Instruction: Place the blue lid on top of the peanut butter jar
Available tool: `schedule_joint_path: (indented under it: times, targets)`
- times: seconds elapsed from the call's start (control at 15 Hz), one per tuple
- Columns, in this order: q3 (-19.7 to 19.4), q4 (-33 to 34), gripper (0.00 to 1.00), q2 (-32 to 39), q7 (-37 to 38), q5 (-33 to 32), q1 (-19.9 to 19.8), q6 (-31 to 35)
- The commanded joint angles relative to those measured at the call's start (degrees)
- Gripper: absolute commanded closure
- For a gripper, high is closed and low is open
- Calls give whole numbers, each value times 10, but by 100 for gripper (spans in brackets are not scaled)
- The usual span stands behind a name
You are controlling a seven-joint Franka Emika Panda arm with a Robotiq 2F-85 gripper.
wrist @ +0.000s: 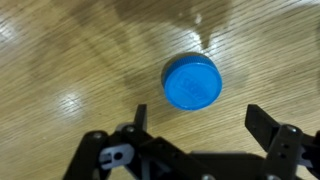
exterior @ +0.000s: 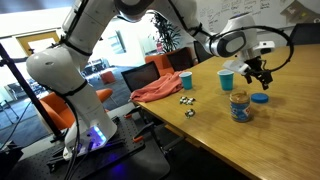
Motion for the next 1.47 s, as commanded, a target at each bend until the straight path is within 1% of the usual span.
schedule_joint_path:
  times: [0.0, 0.67, 0.87, 1.4]
  targets:
    - [8, 46, 0, 39, 15, 11, -4, 13]
    - [13, 127, 0, 101, 32, 17, -4, -6]
    - [13, 138, 0, 110, 32, 16, -3, -21]
    - [12, 151, 0, 128, 31, 14, -3, -27]
